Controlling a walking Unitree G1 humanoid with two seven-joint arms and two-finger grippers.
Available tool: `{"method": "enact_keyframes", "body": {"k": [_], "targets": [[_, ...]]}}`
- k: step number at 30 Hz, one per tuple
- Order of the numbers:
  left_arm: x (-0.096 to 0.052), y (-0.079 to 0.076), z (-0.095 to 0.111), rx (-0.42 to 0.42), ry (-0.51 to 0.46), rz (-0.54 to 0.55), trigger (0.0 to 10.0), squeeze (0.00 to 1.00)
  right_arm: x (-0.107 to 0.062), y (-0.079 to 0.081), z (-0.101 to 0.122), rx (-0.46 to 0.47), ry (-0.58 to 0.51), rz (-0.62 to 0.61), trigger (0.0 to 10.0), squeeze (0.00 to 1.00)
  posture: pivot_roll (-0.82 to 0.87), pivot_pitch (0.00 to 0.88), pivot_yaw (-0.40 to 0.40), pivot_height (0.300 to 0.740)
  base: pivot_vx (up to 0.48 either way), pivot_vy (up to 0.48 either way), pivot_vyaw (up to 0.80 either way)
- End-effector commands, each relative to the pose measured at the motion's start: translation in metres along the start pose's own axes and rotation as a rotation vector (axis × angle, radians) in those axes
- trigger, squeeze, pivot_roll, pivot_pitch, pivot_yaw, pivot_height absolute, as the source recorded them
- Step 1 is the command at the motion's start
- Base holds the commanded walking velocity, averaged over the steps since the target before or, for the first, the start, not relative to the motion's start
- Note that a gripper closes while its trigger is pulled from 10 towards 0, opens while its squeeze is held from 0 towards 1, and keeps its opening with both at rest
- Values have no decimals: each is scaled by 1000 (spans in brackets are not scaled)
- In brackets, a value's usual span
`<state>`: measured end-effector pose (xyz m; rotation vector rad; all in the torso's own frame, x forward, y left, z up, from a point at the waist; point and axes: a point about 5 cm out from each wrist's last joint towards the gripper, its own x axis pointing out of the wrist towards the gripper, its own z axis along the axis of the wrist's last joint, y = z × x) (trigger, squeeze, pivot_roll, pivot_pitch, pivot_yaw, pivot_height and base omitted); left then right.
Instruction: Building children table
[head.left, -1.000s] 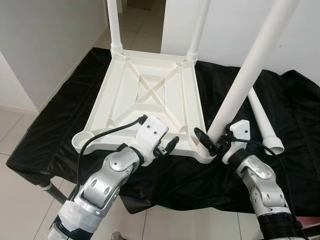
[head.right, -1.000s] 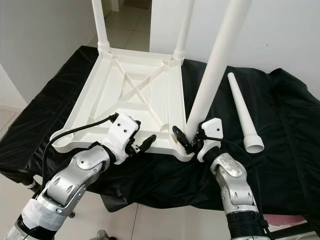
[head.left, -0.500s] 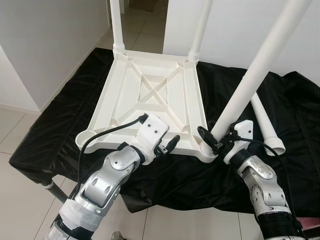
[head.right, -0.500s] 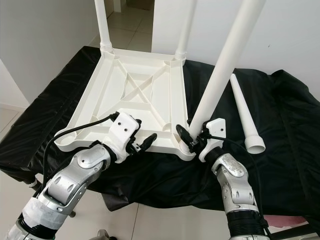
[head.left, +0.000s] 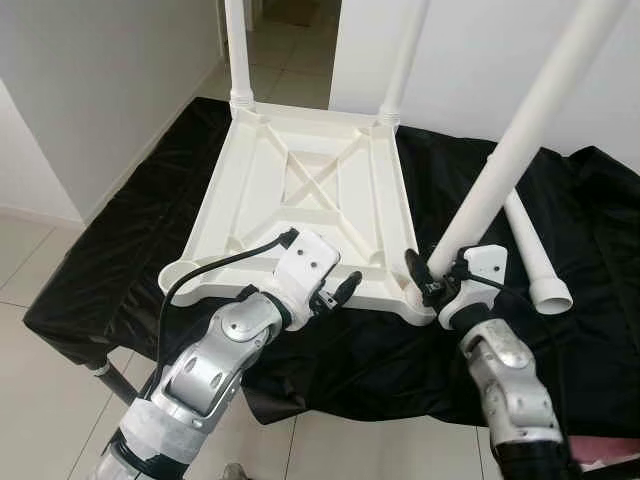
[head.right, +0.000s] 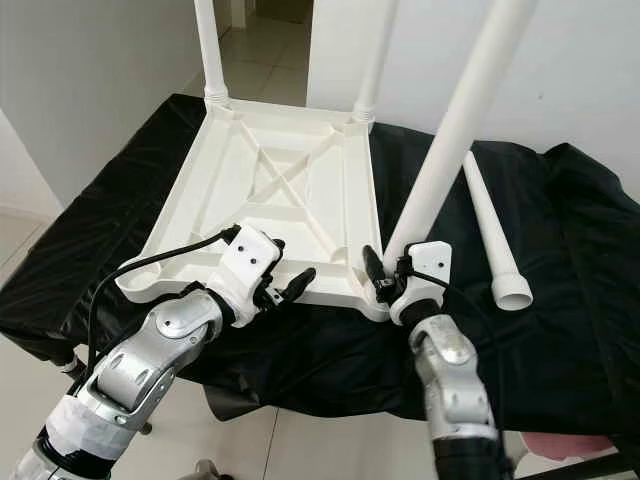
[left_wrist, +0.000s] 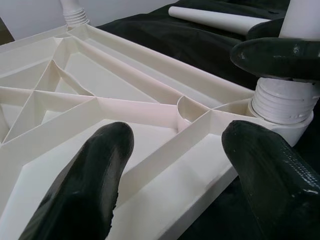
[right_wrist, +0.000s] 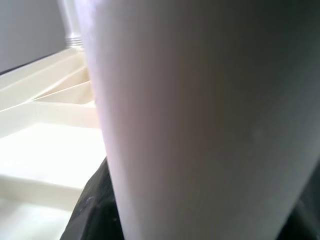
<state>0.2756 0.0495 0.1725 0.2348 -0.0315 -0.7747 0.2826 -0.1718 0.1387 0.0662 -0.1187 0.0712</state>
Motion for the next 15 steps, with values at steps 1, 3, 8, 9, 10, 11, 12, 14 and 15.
{"method": "enact_keyframes", "body": {"k": [1, 3, 8, 9, 10, 11, 12, 14, 15], "targets": [[0, -8, -4, 3, 10, -98, 10000, 0, -11, -5, -15, 15, 88, -133, 10000, 0, 8, 30, -57, 740, 0, 0, 0], [0, -8, -4, 3, 10, -99, 10000, 0, -13, -2, -15, 26, 92, -156, 10000, 0, 8, 30, -57, 740, 0, 0, 0], [-1, -8, -4, 2, 12, -98, 10000, 0, -19, 15, -19, 94, 117, -311, 10000, 0, 20, 29, -63, 740, 0, 0, 0], [-2, -9, -5, 2, 13, -99, 10000, 0, -19, 17, -18, 99, 110, -300, 10000, 0, 20, 29, -63, 740, 0, 0, 0], [-2, -9, -5, 2, 13, -100, 10000, 0, -19, 18, -17, 100, 107, -294, 10000, 0, 20, 29, -63, 740, 0, 0, 0], [-2, -9, -5, 2, 13, -100, 10000, 0, -19, 19, -17, 100, 105, -293, 10000, 0, 20, 29, -63, 740, 0, 0, 0], [-1, -10, -5, 4, 13, -106, 10000, 0, -17, 18, -15, 100, 98, -287, 10000, 0, 11, 26, -53, 740, 0, 0, 0], [-1, -11, -4, 5, 13, -110, 10000, 0, -17, 18, -13, 101, 95, -286, 10000, 0, 11, 25, -52, 740, 0, 0, 0], [1, -11, -4, 8, 10, -115, 10000, 0, -15, 18, -10, 104, 83, -275, 10000, 0, 9, 18, -50, 740, 0, 0, 0]]}}
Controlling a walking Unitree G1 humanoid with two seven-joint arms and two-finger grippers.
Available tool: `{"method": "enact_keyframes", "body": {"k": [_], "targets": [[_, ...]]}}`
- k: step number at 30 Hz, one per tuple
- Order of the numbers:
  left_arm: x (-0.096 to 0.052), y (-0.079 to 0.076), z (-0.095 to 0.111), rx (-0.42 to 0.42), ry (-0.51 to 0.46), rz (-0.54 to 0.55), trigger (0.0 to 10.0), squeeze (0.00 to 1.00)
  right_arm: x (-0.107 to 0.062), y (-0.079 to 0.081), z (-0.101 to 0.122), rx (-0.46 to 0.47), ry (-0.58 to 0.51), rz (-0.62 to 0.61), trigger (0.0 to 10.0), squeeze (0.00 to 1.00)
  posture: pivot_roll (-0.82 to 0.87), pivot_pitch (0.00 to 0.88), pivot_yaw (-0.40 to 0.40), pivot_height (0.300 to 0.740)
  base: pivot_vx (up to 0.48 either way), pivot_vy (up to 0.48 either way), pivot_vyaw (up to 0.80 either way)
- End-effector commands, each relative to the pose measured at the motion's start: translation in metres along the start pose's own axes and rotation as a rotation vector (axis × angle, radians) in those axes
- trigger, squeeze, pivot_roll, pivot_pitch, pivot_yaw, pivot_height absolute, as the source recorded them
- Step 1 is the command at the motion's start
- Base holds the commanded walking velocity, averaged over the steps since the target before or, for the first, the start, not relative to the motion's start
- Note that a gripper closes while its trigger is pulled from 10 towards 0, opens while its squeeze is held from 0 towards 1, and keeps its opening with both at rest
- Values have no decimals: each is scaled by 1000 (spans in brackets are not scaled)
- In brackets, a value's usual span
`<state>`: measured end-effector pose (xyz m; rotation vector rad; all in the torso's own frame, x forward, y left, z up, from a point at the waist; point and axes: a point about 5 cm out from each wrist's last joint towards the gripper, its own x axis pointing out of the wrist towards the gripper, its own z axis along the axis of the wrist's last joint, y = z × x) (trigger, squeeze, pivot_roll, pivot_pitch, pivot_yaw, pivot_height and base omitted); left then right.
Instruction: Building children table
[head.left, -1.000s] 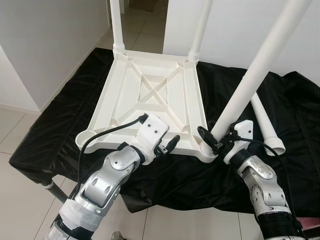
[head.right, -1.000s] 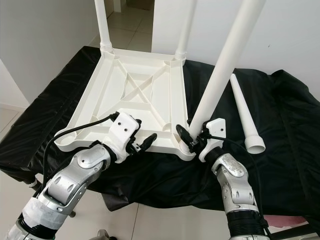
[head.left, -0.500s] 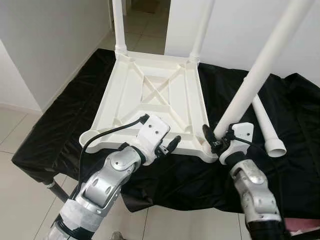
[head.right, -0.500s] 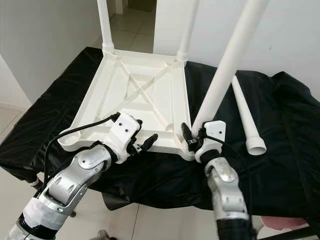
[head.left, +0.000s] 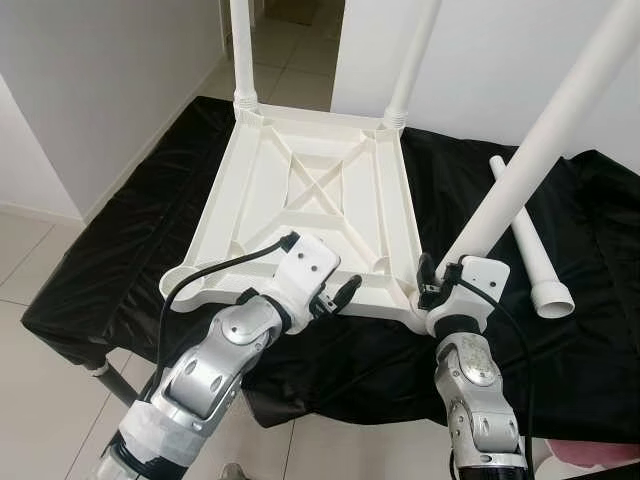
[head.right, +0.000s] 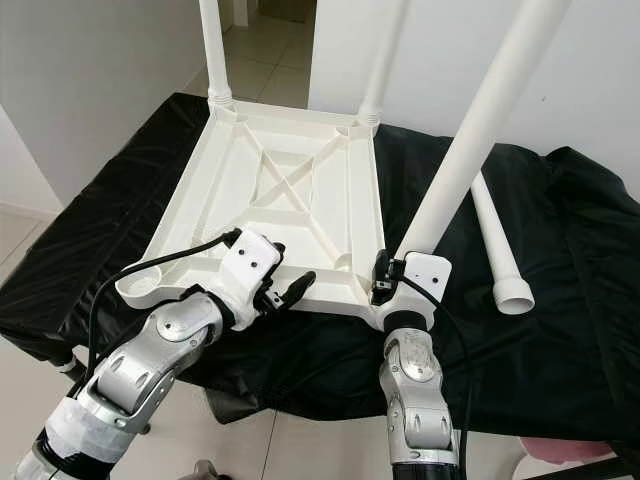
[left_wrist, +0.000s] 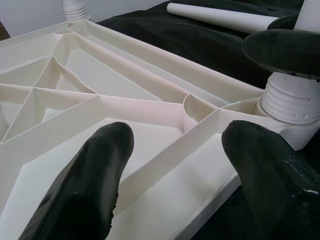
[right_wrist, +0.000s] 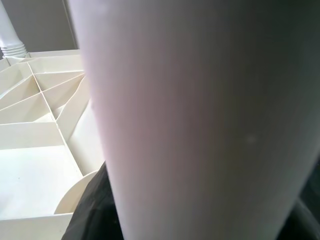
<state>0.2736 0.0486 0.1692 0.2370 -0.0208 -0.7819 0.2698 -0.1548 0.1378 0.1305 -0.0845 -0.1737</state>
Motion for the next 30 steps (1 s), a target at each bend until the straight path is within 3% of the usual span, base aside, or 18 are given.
{"method": "enact_keyframes", "body": {"k": [1, 4, 6, 7, 13, 18, 19, 22, 23, 30], "targets": [[1, -8, -1, 10, 1, -107, 10000, 0, -4, -1, -10, 45, 65, -27, 10000, 0, 9, 18, -50, 740, 0, 0, 0], [2, -8, 0, 12, -2, -108, 10000, 0, -4, 0, -8, 43, 59, -20, 10000, 0, 9, 18, -50, 740, 0, 0, 0], [2, -7, 0, 11, -2, -107, 10000, 0, -4, 3, -7, 36, 51, -8, 10000, 51, 7, 12, -48, 740, 0, 0, 0], [2, -6, 0, 13, -2, -106, 10000, 0, -4, 4, -5, 41, 37, 15, 10000, 1000, 7, 12, -48, 740, 0, 0, 0], [2, -6, 0, 14, -3, -106, 10000, 0, -1, 4, 1, 36, 1, 62, 10000, 1000, 5, 9, -48, 740, 0, 0, 0], [3, -8, 0, 17, -4, -111, 10000, 0, 10, -3, 11, 9, -46, 250, 10000, 1000, 3, 11, -49, 740, 0, 0, 0], [3, -7, 0, 20, -4, -110, 10000, 0, 11, -3, 11, -1, -43, 306, 10000, 910, 4, 10, -48, 740, 0, 0, 0], [2, -6, 0, 22, -3, -108, 10000, 0, 12, -4, 12, -2, -39, 351, 10000, 910, 4, 10, -48, 740, 0, 0, 0], [2, -5, 0, 22, -2, -104, 10000, 0, 13, -6, 12, -20, -42, 402, 10000, 0, 7, 10, -48, 740, 0, 0, 0], [2, -5, 0, 16, -2, -101, 10000, 0, 18, -14, 13, -52, -4, 590, 10000, 0, 8, 12, -46, 740, 0, 0, 0]]}}
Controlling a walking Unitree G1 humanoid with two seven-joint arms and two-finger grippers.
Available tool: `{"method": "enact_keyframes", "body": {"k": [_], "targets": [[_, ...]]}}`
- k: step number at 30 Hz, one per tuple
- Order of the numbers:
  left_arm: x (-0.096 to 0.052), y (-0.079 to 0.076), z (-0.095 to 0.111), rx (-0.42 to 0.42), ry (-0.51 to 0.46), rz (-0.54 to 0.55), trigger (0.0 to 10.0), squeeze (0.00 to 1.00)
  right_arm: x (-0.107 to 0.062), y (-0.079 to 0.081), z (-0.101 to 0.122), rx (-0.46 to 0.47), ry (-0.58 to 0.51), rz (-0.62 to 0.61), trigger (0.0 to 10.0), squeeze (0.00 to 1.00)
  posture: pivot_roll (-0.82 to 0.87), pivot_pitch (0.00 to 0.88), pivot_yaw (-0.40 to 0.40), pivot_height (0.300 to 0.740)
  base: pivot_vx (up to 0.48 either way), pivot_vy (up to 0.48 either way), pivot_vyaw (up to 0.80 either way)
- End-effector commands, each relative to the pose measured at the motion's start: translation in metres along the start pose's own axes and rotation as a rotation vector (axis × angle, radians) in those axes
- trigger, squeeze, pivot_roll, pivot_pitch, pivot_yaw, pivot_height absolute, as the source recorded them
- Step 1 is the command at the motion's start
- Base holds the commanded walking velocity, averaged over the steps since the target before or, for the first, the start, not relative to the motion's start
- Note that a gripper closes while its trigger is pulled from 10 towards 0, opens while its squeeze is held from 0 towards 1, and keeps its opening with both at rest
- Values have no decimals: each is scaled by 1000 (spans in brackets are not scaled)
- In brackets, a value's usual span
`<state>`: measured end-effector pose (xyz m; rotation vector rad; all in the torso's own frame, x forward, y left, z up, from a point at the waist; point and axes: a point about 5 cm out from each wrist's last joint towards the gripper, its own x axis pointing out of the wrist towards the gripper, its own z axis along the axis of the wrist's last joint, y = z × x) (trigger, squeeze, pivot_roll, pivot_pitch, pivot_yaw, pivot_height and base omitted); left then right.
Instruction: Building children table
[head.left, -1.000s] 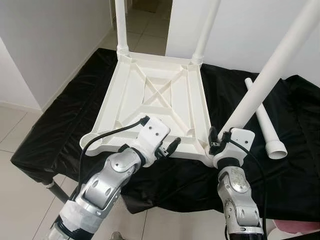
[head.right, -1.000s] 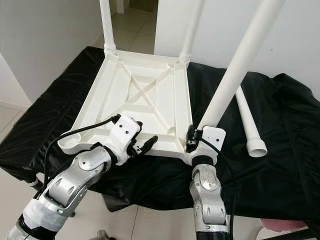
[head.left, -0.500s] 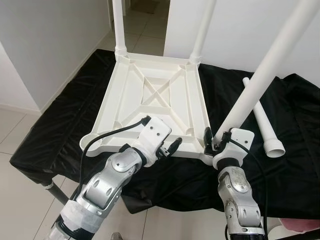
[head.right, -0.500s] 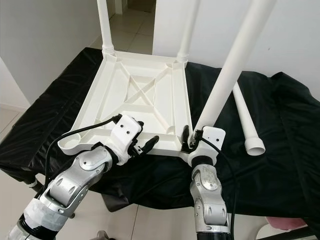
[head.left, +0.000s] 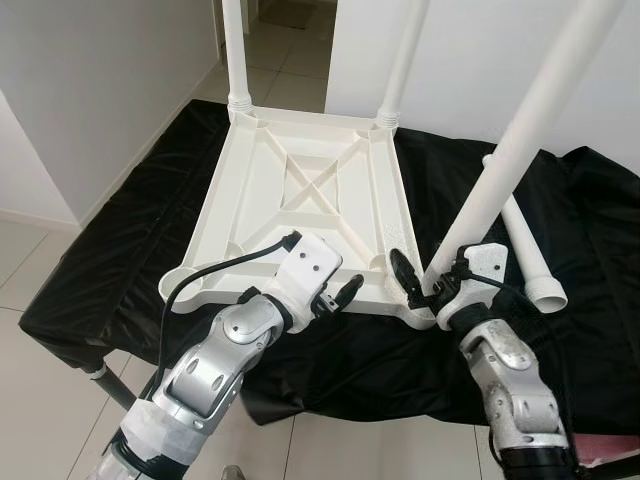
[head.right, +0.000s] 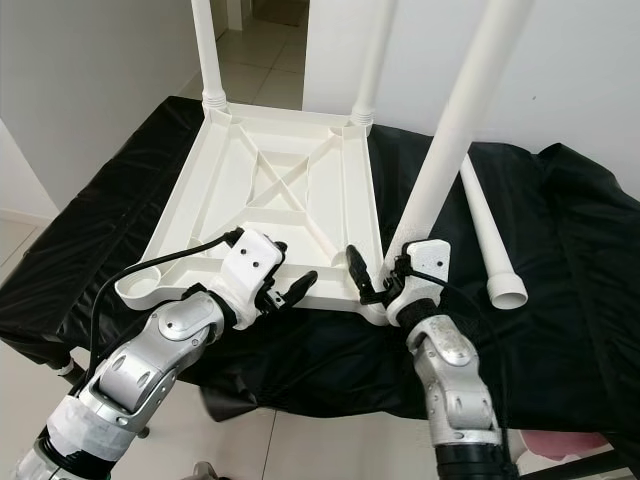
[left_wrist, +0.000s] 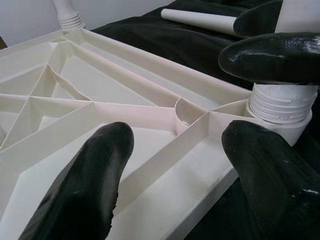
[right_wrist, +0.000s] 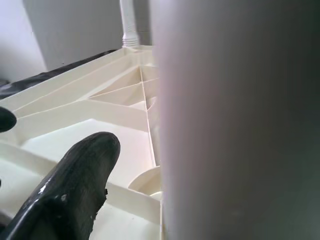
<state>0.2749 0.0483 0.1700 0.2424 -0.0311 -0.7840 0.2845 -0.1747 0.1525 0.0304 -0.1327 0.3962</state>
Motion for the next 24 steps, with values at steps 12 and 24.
{"method": "enact_keyframes", "body": {"k": [12, 24], "targets": [[0, -4, 0, 7, 5, -93, 10000, 0, 3, -21, -13, -56, 90, 176, 2353, 0, 13, 19, -38, 740, 0, 0, 0], [0, -5, -1, 0, 16, -94, 10000, 0, -1, -28, -19, -28, 95, 188, 0, 0, 5, 31, -30, 740, 0, 0, 0]]}}
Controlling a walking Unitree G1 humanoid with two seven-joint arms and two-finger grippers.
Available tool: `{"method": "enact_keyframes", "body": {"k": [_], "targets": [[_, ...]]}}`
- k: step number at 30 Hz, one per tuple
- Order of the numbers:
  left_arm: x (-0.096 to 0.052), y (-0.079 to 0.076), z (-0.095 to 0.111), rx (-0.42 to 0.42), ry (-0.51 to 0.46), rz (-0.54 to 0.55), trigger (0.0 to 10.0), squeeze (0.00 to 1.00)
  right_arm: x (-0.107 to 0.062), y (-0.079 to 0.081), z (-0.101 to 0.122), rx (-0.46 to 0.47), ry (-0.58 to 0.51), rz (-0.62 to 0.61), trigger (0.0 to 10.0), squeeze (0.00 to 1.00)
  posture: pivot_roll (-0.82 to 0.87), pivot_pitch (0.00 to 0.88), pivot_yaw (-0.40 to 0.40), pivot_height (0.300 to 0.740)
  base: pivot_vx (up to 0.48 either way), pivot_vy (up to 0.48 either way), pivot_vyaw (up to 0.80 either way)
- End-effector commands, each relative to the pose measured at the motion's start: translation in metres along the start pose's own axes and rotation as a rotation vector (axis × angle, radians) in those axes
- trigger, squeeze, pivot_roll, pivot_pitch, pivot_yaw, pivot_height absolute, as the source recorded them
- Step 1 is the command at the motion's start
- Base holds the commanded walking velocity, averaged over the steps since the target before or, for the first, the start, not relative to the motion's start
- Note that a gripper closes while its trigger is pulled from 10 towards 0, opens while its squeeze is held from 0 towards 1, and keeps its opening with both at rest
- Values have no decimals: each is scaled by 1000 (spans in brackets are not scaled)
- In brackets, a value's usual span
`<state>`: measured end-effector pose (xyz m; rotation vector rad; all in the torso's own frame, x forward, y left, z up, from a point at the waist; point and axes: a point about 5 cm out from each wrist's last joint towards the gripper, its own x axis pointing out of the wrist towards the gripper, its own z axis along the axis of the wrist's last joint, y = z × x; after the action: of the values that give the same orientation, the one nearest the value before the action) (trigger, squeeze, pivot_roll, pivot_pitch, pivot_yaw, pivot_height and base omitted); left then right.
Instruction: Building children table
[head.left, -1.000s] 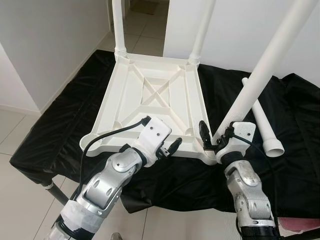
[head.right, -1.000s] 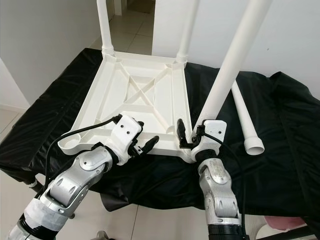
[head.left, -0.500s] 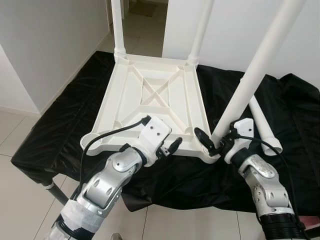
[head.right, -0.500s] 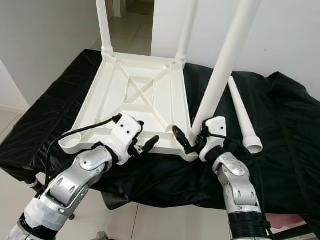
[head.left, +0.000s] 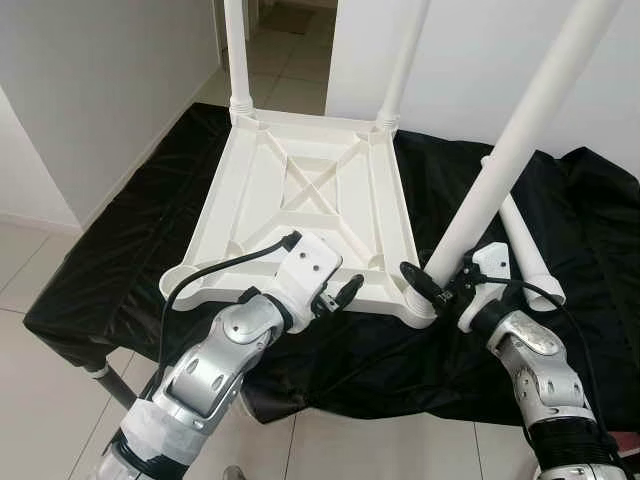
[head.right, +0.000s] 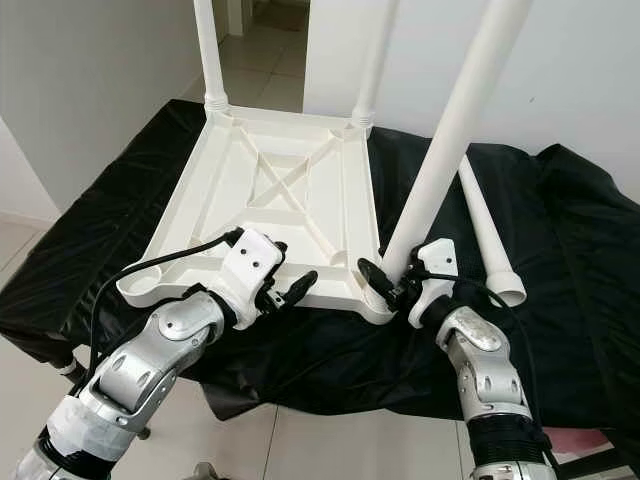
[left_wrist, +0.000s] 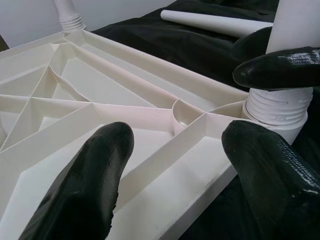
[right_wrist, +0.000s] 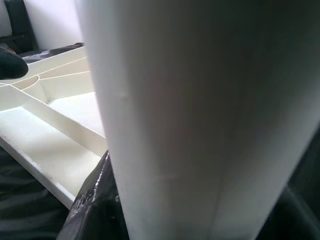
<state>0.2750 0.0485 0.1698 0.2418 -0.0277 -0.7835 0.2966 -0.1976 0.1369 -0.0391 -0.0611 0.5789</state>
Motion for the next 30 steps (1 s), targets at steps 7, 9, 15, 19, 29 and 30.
{"method": "enact_keyframes", "body": {"k": [7, 9, 15, 19, 29, 30], "targets": [[-1, -6, -2, 9, 22, -94, 10000, 0, 0, 2, -4, 54, -22, -78, 10000, 0, 4, 43, -31, 740, 0, 0, 0], [-1, -6, -3, 8, 23, -92, 10000, 0, 2, 4, -2, 48, -33, -141, 10000, 0, 4, 44, -32, 740, 0, 0, 0], [-2, -6, -3, 4, 25, -88, 10000, 0, 5, 13, 3, 51, -44, -336, 10000, 0, 1, 55, -35, 740, 0, 0, 0], [-2, -6, -3, 3, 25, -89, 10000, 0, 5, 16, 4, 77, -34, -438, 10000, 0, -1, 58, -34, 740, 0, 0, 0], [0, -5, -2, -2, 21, -81, 10000, 0, 9, 49, -6, 168, 19, -813, 10000, 0, 6, 66, -45, 740, 0, 0, 0], [0, -5, -2, -4, 20, -80, 10000, 0, 11, 54, -6, 178, 18, -811, 10000, 0, 8, 68, -42, 740, 0, 0, 0]]}}
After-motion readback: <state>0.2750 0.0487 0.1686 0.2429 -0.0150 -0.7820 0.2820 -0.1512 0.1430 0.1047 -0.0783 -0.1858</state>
